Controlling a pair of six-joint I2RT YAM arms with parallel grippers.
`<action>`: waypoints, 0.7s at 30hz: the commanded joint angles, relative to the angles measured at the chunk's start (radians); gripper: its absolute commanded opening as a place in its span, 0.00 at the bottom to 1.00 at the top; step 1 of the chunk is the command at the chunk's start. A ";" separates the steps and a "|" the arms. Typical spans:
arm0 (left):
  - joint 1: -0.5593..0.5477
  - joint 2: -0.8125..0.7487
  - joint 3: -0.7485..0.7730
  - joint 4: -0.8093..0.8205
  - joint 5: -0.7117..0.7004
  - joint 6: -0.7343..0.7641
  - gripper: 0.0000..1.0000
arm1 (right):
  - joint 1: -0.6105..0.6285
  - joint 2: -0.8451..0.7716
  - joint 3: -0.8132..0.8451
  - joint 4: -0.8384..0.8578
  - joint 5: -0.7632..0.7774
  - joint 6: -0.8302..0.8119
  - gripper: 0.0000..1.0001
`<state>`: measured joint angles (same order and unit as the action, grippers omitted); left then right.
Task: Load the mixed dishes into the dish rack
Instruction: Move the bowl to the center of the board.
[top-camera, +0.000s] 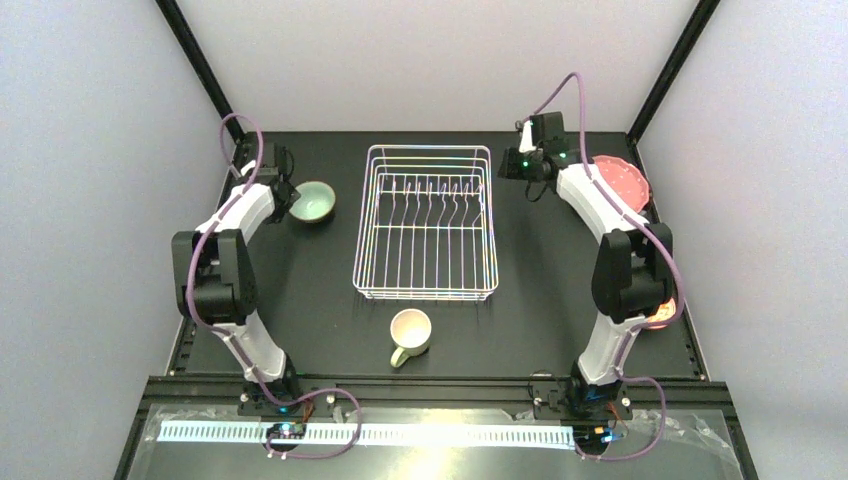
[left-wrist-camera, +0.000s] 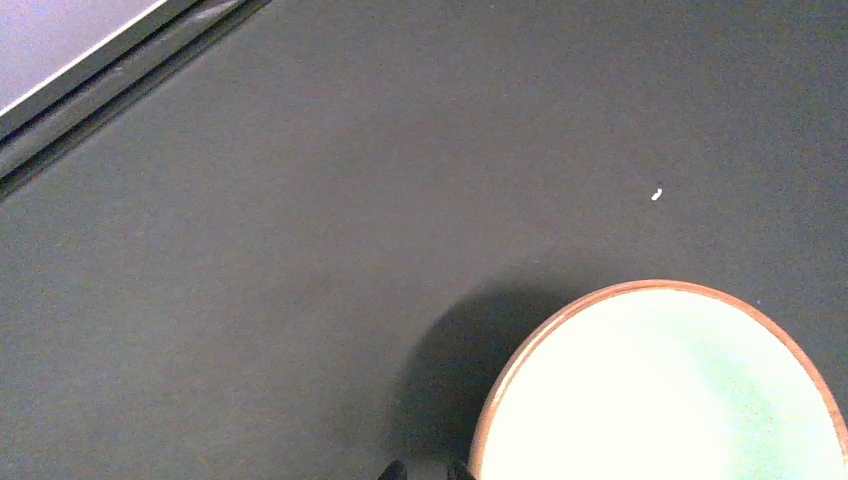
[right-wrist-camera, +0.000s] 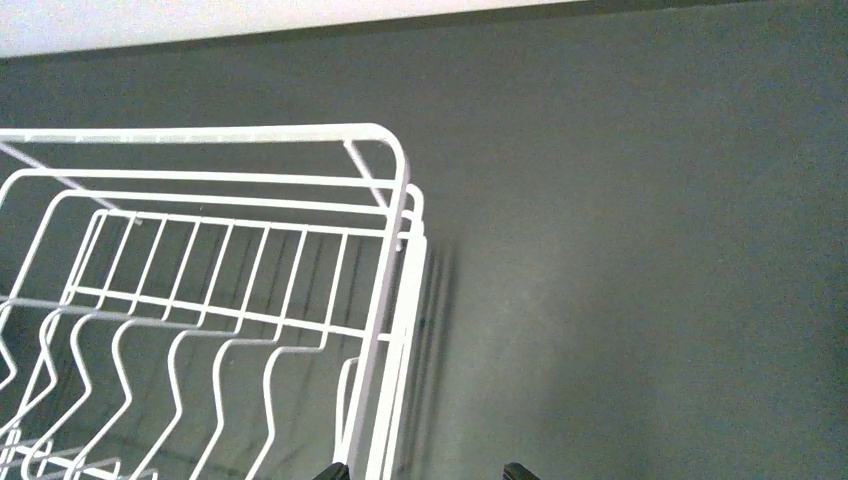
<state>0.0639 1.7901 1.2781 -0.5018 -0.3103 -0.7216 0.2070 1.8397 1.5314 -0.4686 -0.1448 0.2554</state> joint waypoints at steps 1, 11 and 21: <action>0.012 -0.060 -0.048 -0.028 -0.037 0.016 0.22 | 0.036 0.026 0.022 -0.041 -0.025 -0.034 0.88; 0.026 -0.136 -0.143 -0.010 -0.036 0.005 0.23 | 0.055 0.007 -0.034 -0.054 -0.024 -0.045 0.88; 0.026 -0.200 -0.152 -0.031 -0.042 -0.011 0.27 | 0.085 0.012 -0.074 -0.069 -0.018 -0.060 0.88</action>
<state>0.0799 1.6348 1.1286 -0.5091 -0.3332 -0.7181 0.2718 1.8507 1.4765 -0.5182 -0.1623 0.2108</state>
